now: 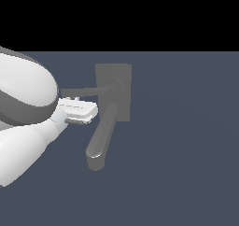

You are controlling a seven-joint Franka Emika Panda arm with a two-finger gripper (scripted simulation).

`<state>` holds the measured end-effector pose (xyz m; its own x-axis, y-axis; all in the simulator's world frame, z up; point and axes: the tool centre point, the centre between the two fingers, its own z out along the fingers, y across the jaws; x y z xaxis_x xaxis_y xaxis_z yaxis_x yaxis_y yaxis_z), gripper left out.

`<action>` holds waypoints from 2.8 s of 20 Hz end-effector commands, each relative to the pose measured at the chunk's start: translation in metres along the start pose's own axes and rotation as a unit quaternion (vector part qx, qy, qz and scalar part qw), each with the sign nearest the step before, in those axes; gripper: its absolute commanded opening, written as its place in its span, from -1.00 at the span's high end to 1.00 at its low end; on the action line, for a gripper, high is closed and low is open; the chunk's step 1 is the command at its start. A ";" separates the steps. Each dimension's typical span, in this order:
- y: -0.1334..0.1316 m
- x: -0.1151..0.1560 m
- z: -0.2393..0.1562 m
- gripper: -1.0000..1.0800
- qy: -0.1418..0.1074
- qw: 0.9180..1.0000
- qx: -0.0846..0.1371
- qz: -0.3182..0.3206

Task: Turn on the faucet by rotating a designated handle.

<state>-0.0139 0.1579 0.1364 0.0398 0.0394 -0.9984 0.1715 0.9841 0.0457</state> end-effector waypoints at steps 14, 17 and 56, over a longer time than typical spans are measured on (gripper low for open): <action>0.004 0.011 -0.007 1.00 0.017 1.000 -0.015 -0.011; 0.006 -0.001 -0.007 1.00 0.017 1.000 -0.015 -0.011; -0.019 -0.112 -0.004 1.00 0.023 1.000 -0.013 -0.012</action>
<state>-0.0264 0.1400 0.2424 -0.0140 0.0215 -0.9997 0.1432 0.9895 0.0192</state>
